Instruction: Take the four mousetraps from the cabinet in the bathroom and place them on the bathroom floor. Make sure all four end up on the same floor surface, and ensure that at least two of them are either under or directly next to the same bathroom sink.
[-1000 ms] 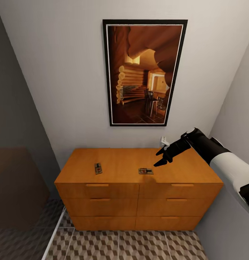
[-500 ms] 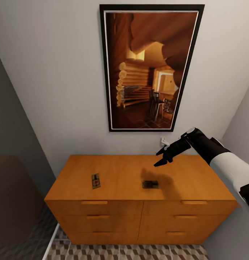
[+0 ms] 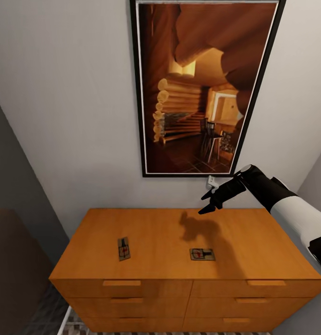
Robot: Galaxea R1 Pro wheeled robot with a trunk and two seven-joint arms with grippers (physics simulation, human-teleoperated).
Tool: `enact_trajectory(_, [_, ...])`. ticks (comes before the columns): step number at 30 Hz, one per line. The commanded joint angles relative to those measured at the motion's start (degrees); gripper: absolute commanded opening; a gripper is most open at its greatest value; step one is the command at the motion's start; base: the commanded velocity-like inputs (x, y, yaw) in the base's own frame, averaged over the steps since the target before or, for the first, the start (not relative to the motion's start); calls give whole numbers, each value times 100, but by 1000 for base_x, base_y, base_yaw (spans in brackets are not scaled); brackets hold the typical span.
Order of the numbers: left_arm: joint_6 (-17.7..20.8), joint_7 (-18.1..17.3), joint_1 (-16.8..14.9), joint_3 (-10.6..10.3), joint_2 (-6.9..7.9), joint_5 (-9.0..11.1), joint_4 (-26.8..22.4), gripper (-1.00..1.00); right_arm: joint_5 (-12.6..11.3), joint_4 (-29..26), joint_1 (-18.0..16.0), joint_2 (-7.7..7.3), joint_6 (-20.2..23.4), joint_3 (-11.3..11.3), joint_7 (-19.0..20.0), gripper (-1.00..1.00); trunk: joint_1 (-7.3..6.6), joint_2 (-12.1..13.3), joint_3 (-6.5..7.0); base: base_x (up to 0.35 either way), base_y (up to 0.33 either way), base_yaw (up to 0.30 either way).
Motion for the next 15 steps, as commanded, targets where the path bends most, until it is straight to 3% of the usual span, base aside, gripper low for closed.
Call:
enact_trajectory(1, [-40, 20, -11, -47, -4, 22, 27, 100, 3, -12, -6, -6, 60, 16, 14, 100, 4, -13, -14, 46, 11, 0])
enact_trajectory(15, [-38, 20, -9, -47, -6, 22, 27, 100, -8, 0, -6, -6, 72, 17, 43, 100, 4, -13, -64, 10, 2, 0])
